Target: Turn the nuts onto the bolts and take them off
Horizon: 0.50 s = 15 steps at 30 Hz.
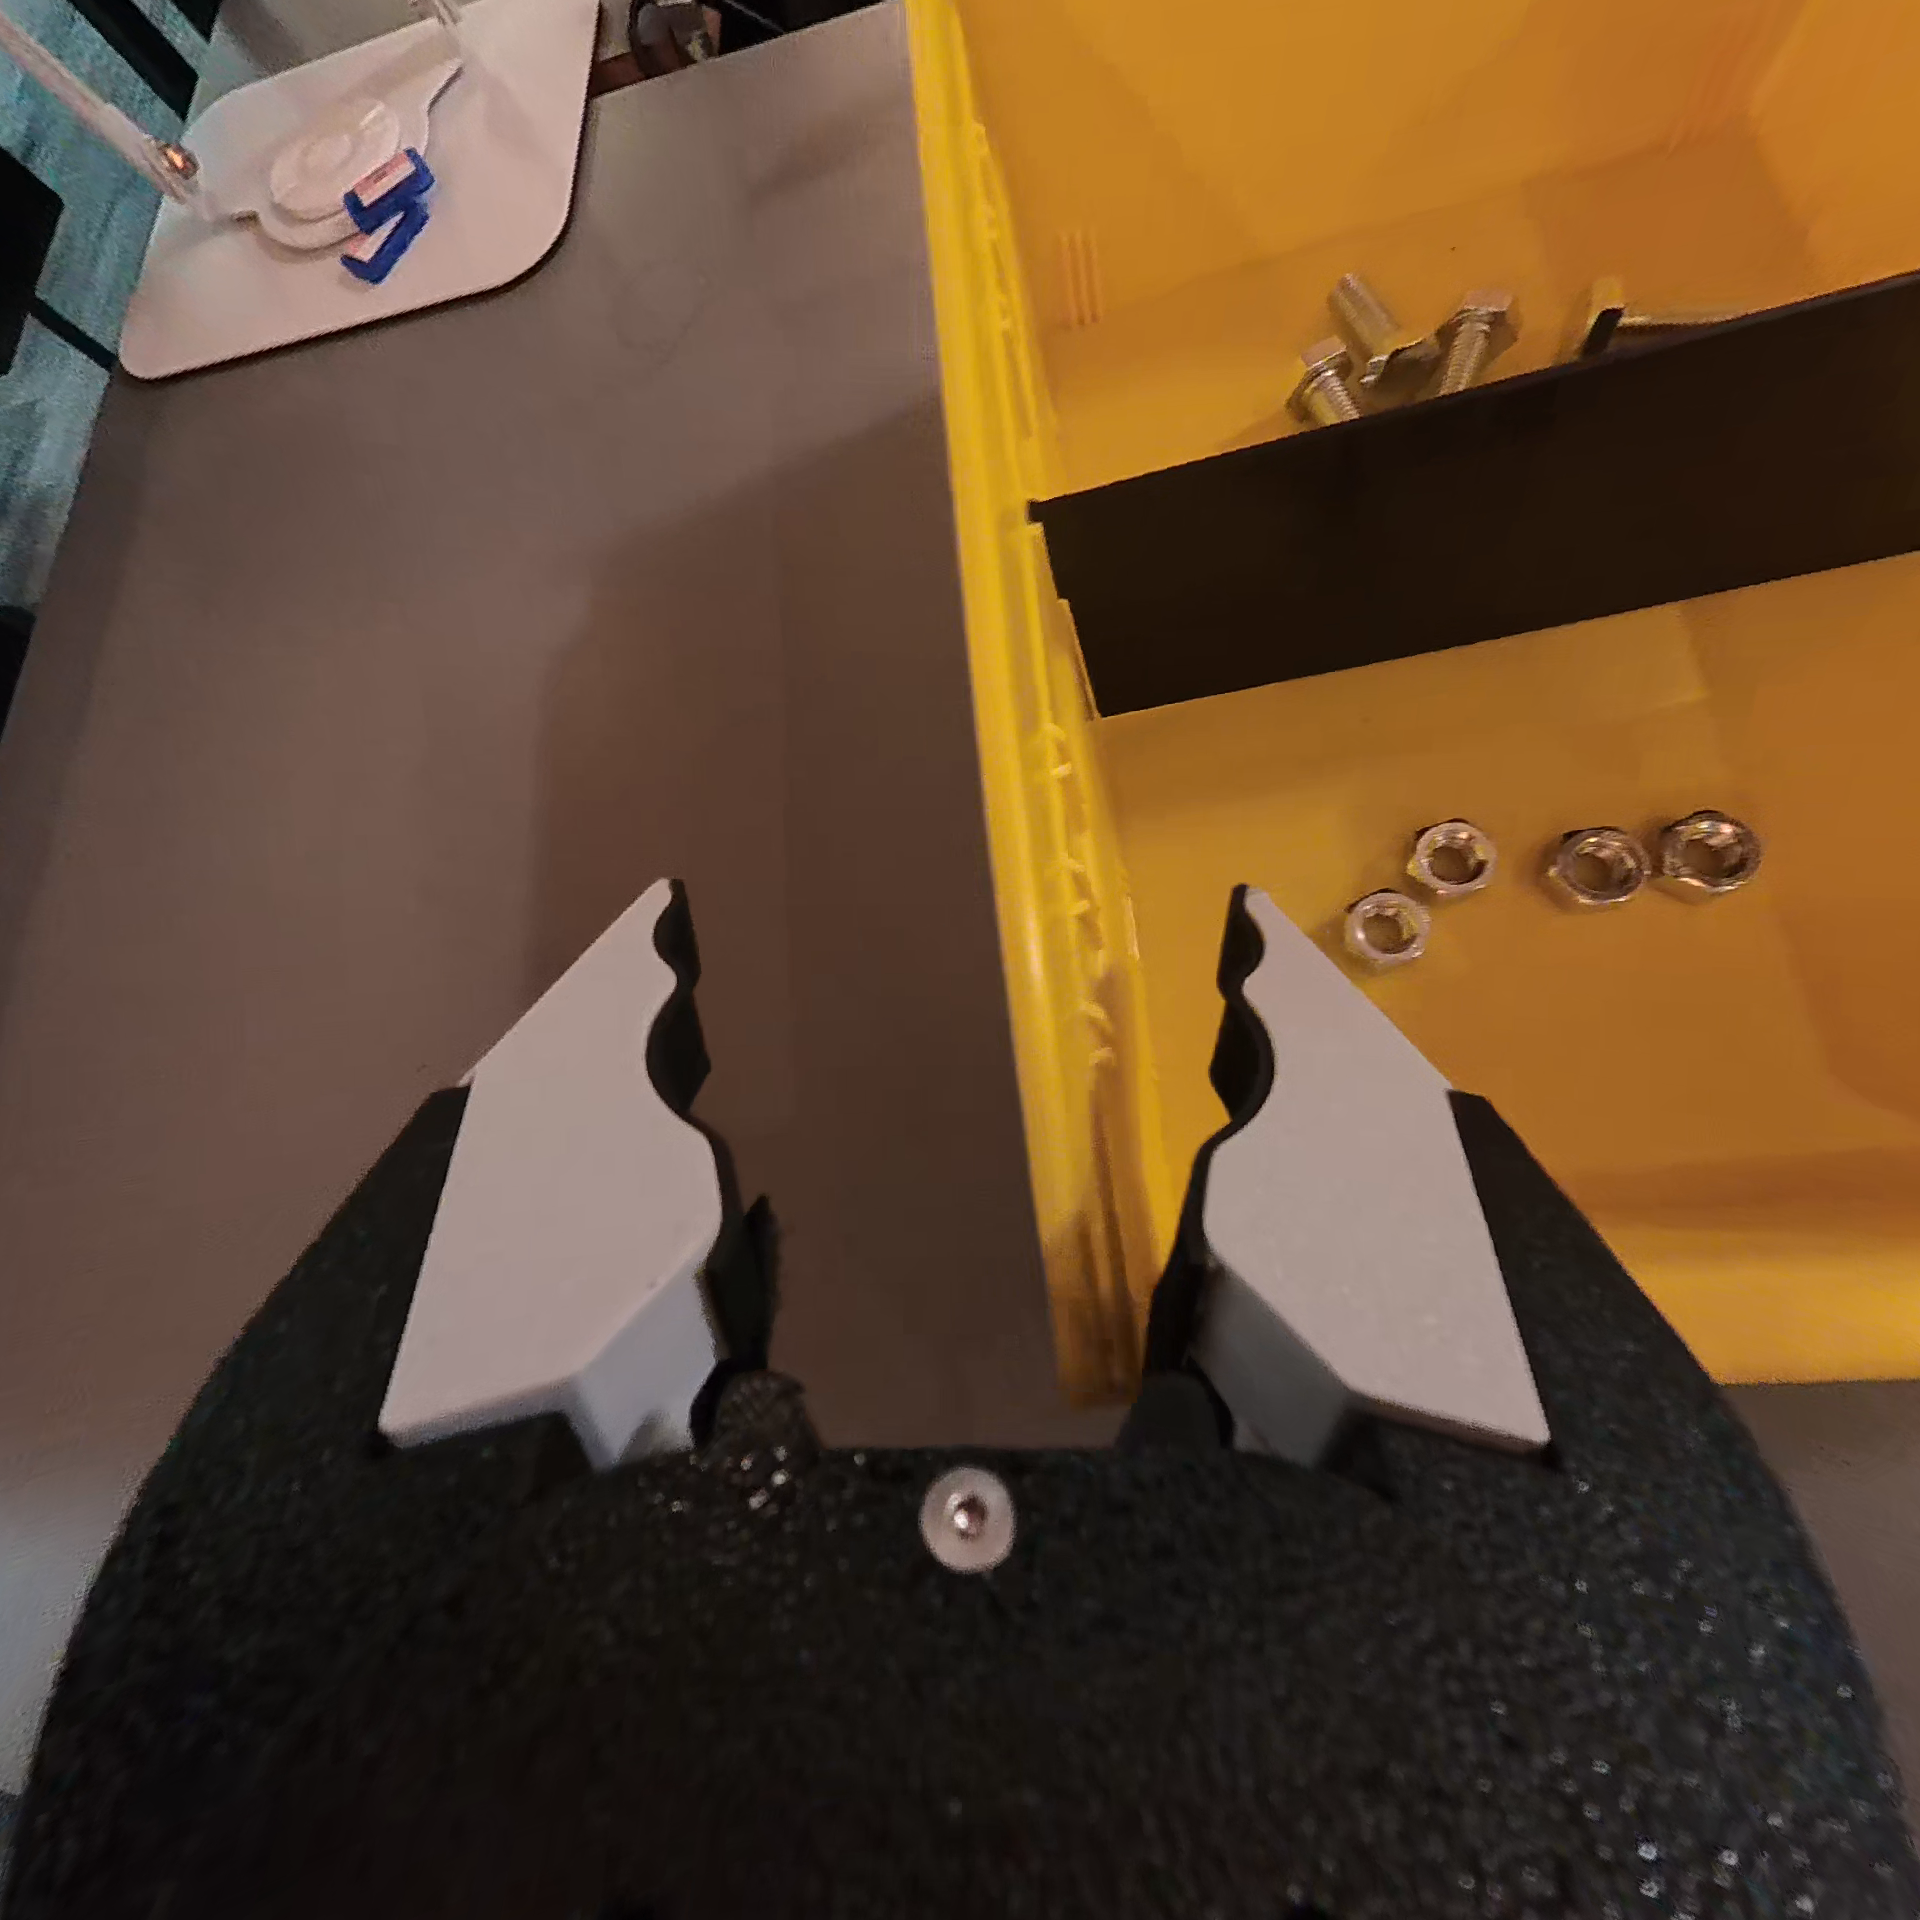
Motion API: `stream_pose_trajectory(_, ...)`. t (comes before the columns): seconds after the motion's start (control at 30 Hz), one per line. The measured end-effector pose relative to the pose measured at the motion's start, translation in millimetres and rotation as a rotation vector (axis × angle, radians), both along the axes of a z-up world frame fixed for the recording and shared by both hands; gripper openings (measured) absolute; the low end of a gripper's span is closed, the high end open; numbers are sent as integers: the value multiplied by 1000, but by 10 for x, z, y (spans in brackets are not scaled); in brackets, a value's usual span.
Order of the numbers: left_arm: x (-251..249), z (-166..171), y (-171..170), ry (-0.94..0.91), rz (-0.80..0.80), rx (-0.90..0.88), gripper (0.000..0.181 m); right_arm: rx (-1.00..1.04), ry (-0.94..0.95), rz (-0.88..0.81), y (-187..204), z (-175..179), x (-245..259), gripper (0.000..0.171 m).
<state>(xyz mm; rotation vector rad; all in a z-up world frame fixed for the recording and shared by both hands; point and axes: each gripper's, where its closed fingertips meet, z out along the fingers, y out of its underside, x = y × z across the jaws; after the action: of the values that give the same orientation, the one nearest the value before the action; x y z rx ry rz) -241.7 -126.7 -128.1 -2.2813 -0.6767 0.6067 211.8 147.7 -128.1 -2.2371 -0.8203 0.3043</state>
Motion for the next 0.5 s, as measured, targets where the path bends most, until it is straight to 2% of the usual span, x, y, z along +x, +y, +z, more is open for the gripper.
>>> stream_pose_trajectory(0.03,-14,-7,-20,-6,1,-2,94,5,-19,-14,47,19,129,136)
stream_pose_trajectory(0.1,10,-27,-1,-40,-26,12,77,2,-26,-37,174,46,361,99)
stream_pose_trajectory(0.17,60,-50,51,-67,-69,18,48,4,-9,-79,356,72,571,49)
stream_pose_trajectory(0.2,75,-58,72,-69,-86,15,35,18,-8,-104,466,86,675,30)
stream_pose_trajectory(0.27,99,-71,106,-72,-117,8,11,38,-19,-110,646,93,838,13)
stream_pose_trajectory(0.37,104,-48,110,-119,-132,70,3,48,-20,-34,815,94,907,8)
stream_pose_trajectory(0.5,-16,-50,-159,-129,-114,85,2,59,-28,132,888,111,906,9)
